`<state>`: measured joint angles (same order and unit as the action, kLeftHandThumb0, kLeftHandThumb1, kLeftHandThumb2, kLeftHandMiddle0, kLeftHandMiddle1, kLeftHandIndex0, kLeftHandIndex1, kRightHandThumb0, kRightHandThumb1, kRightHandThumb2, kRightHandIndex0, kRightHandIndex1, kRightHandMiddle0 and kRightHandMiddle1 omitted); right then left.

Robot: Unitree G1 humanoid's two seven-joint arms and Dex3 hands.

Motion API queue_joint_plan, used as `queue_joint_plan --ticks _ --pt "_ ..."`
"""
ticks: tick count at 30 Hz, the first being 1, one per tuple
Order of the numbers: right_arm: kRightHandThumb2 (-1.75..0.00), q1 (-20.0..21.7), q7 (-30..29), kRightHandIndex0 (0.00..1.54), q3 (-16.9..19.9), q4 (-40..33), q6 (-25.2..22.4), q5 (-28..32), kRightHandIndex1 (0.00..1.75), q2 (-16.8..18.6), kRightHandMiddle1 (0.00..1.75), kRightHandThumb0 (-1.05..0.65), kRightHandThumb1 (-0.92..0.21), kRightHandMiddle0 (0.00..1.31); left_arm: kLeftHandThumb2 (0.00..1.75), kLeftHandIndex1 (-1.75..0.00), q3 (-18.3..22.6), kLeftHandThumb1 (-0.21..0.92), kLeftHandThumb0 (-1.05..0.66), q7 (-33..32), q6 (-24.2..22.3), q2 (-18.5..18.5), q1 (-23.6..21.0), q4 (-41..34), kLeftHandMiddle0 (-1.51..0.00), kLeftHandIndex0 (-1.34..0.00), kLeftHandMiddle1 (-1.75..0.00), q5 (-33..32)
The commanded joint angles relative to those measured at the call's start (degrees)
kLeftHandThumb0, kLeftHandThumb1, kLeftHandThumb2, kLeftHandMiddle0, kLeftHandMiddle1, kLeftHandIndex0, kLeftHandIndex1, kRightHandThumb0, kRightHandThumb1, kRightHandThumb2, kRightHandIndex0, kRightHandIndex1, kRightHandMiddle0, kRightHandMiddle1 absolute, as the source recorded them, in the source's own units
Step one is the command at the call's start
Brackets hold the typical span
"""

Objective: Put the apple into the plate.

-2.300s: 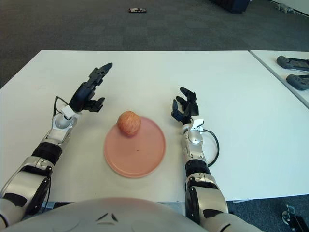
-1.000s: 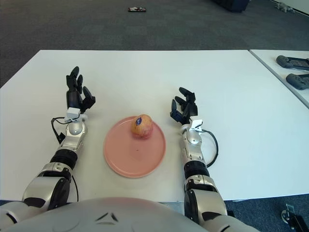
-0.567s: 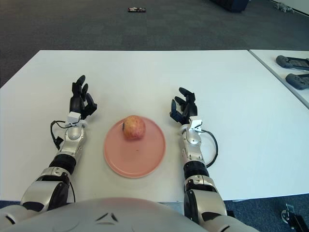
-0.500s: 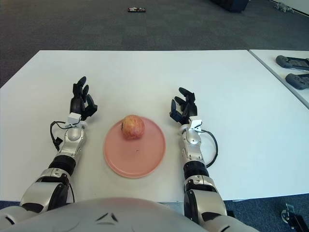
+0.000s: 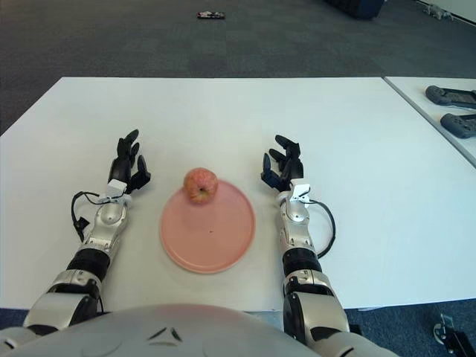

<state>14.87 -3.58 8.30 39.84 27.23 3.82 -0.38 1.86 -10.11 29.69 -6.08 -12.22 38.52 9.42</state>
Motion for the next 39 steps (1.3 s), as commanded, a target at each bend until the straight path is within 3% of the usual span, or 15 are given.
queue_joint_plan --ticks 1,13,27,39 --pt "-0.93 -2.12 -0.35 0.09 -0.35 1.48 -3.22 -0.17 0.86 0.97 0.94 -0.43 -0.58 0.0 0.96 -0.56 -0.07 0.92 -0.86 1.87 -3.17 -0.5 1.15 -2.4 -0.21 0.0 -0.18 -1.08" --pt "-0.94 -1.77 0.94 0.09 -0.31 1.28 -4.74 0.48 0.84 0.5 0.91 -0.43 -0.58 0.0 0.95 -0.54 0.05 0.92 -0.86 1.52 -6.89 0.45 2.96 -6.26 -0.19 0.0 -0.17 -1.43" --pt "-0.93 -1.57 3.23 0.08 0.53 1.67 -4.37 1.56 0.8 0.55 0.84 -0.42 -0.6 0.0 0.94 -0.53 -0.34 0.92 -0.85 -3.8 -4.84 1.64 4.08 -5.78 -0.2 0.0 -0.17 1.37" --pt "-0.93 -1.73 4.0 0.07 0.7 1.52 -4.19 2.21 0.79 0.72 0.83 -0.41 -0.6 0.0 0.91 -0.56 0.36 0.92 -0.83 -3.39 -5.94 2.26 4.79 -6.87 -0.21 0.0 -0.17 -0.73"
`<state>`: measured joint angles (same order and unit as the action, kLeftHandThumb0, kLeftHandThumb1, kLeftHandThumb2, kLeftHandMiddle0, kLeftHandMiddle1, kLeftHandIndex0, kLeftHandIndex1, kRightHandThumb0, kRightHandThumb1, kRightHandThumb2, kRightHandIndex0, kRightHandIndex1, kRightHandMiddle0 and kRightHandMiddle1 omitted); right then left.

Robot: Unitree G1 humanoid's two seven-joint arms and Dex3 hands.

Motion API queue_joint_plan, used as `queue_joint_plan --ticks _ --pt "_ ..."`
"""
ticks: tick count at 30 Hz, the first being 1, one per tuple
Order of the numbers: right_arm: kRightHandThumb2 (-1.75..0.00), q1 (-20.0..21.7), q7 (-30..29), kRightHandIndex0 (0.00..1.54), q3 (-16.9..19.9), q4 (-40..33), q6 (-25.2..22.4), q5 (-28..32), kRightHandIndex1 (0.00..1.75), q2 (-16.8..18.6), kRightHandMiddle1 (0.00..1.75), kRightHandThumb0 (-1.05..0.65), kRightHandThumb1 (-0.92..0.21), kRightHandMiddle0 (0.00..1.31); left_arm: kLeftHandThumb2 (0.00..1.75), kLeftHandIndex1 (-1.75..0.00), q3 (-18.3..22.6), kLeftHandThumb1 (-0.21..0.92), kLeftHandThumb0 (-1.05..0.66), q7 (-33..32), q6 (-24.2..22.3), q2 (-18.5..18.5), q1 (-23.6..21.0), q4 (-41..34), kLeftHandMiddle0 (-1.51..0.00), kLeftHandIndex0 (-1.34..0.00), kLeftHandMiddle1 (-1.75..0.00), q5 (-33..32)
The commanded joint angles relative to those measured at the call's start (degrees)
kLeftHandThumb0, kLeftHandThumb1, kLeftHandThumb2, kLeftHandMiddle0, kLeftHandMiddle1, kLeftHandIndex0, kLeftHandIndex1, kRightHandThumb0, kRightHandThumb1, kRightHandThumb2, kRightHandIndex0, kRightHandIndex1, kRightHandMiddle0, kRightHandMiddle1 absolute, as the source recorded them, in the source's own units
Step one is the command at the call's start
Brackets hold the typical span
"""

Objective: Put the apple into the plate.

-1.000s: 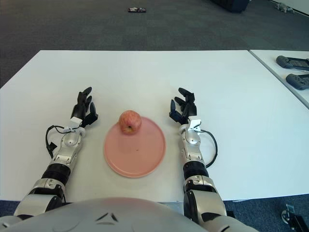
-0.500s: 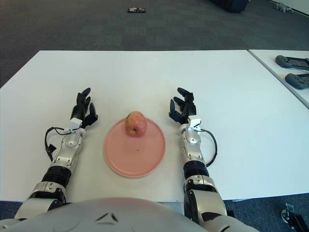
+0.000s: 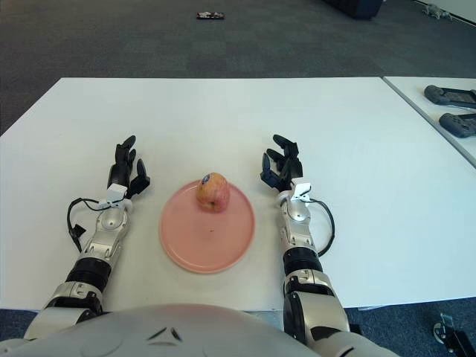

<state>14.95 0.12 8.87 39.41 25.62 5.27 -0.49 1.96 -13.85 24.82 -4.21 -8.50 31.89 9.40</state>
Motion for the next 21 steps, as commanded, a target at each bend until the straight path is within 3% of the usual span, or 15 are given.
queue_joint_plan --ticks 1,21 --pt "-0.93 -1.82 0.32 0.07 0.14 1.93 -2.58 0.78 0.78 0.86 0.83 -0.41 -0.6 0.0 0.91 -0.56 0.3 0.92 -0.83 0.38 -1.22 0.44 1.12 -0.4 -0.21 0.0 -0.17 -0.84" --pt "-0.93 -1.92 0.91 0.08 0.17 1.78 -2.43 1.0 0.8 0.88 0.85 -0.41 -0.6 0.0 0.9 -0.59 0.09 0.92 -0.84 -1.23 -0.9 0.79 1.03 -0.75 -0.23 0.0 -0.18 -0.15"
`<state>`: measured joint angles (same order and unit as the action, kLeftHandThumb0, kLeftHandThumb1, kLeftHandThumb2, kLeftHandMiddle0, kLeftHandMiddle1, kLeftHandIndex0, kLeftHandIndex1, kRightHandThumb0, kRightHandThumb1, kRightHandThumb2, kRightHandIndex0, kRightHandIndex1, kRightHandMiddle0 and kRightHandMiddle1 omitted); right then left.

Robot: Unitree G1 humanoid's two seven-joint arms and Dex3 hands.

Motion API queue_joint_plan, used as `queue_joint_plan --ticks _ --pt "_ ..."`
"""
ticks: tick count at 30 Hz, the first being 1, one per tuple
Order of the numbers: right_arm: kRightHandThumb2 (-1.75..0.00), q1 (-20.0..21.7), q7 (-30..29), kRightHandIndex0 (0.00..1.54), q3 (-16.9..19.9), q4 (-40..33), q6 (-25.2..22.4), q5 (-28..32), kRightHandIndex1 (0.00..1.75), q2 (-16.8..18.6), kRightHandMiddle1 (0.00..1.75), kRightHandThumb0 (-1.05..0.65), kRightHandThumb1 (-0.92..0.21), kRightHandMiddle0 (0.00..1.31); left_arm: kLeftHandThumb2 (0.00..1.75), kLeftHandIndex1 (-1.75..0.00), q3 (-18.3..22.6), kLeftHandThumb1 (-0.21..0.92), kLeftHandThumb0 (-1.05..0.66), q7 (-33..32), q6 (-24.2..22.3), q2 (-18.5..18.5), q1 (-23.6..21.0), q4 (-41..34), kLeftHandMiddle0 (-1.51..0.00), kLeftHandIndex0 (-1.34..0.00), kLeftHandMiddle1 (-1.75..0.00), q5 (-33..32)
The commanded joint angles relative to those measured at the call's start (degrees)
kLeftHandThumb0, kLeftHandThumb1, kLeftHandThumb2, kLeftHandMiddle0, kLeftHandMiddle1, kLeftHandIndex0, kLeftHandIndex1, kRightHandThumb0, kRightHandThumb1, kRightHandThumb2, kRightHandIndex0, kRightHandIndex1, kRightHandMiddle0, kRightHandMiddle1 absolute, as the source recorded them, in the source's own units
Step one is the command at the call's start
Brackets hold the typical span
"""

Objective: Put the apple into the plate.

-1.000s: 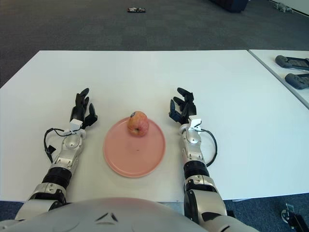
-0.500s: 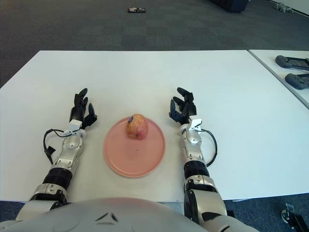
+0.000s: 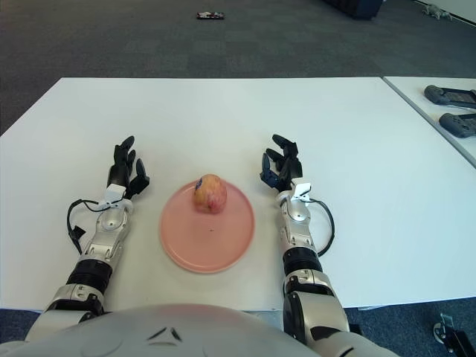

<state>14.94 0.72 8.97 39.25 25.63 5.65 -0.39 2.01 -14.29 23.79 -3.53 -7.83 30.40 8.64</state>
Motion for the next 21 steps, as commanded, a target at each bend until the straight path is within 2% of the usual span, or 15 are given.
queue_joint_plan --ticks 1,21 --pt "-0.93 -1.91 0.38 0.09 0.1 1.98 -2.4 0.68 0.8 0.79 0.85 -0.41 -0.6 0.0 0.9 -0.6 0.04 0.92 -0.84 -0.94 0.26 0.12 0.29 0.92 -0.23 0.0 -0.18 0.68" --pt "-0.93 -1.86 0.83 0.08 0.33 2.58 -1.74 0.71 0.8 0.94 0.86 -0.41 -0.59 0.0 0.88 -0.59 -0.02 0.92 -0.84 -1.93 1.26 0.2 -0.08 1.78 -0.23 0.0 -0.18 1.46"
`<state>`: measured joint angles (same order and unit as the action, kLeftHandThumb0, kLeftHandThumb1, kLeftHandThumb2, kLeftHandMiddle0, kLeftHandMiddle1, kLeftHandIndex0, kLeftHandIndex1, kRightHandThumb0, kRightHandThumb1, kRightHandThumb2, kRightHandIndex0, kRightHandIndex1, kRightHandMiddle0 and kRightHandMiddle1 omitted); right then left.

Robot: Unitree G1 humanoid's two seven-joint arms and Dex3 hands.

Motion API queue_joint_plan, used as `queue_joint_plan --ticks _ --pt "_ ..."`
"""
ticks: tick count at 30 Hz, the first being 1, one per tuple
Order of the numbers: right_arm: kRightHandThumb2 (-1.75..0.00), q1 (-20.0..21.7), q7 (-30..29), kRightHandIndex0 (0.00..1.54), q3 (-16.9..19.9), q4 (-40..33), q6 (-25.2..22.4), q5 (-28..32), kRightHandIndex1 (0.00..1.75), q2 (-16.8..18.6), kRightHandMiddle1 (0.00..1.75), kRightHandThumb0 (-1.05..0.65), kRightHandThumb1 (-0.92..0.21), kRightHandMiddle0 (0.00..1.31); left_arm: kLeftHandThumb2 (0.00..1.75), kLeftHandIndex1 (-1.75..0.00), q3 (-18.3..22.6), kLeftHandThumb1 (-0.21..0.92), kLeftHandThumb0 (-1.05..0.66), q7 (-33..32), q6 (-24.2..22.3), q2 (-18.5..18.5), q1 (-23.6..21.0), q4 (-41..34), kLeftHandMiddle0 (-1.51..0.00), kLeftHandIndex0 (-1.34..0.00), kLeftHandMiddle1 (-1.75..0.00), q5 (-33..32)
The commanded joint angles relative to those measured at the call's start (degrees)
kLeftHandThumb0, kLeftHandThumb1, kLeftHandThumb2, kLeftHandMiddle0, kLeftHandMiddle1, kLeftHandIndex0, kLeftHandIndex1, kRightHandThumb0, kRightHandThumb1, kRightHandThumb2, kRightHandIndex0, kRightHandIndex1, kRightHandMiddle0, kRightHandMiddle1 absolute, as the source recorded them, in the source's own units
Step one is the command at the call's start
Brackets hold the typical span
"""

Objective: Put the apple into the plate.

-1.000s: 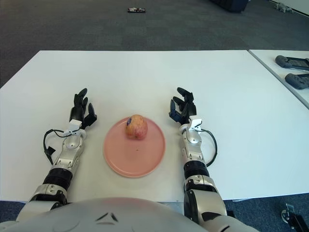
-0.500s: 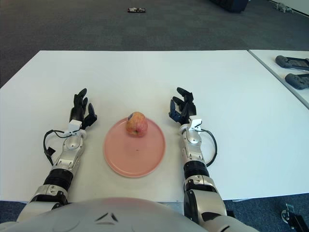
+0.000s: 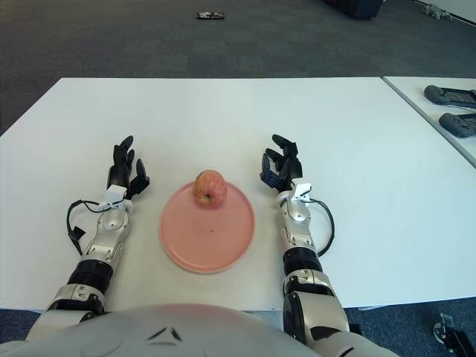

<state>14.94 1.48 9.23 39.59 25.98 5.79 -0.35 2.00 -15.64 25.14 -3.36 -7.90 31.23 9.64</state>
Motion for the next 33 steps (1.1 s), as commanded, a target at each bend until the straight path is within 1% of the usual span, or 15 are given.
queue_joint_plan --ticks 1,8,20,27,33 --pt "-0.93 -1.86 0.05 0.08 0.06 2.24 -2.07 0.55 0.8 0.9 0.86 -0.41 -0.59 0.0 0.88 -0.59 -0.03 0.92 -0.84 -0.63 -0.04 0.07 -0.02 0.99 -0.23 0.0 -0.18 0.48" --pt "-0.94 -1.84 -0.23 0.09 -0.04 2.23 -1.89 0.33 0.81 1.06 0.87 -0.41 -0.59 0.0 0.88 -0.58 -0.11 0.92 -0.84 -0.97 0.57 -0.01 -0.11 1.14 -0.22 0.0 -0.17 0.67" --pt "-0.95 -1.66 -1.03 0.11 -0.3 2.66 -1.45 -0.1 0.84 1.35 0.95 -0.4 -0.57 0.0 0.89 -0.58 -0.13 0.92 -0.83 -0.98 0.79 -0.2 -0.16 1.28 -0.22 0.0 -0.17 0.71" --pt "-0.95 -1.62 -1.1 0.1 -0.3 2.87 -1.33 -0.04 0.85 1.27 0.91 -0.41 -0.57 0.0 0.89 -0.58 -0.11 0.92 -0.83 -0.75 0.65 -0.09 -0.06 1.15 -0.22 0.0 -0.17 0.46" --pt "-0.95 -1.61 -1.2 0.11 -0.38 2.98 -1.16 -0.08 0.85 1.25 0.94 -0.41 -0.57 0.0 0.89 -0.57 -0.06 0.92 -0.83 -0.55 0.48 -0.03 0.08 1.05 -0.22 0.0 -0.17 0.21"
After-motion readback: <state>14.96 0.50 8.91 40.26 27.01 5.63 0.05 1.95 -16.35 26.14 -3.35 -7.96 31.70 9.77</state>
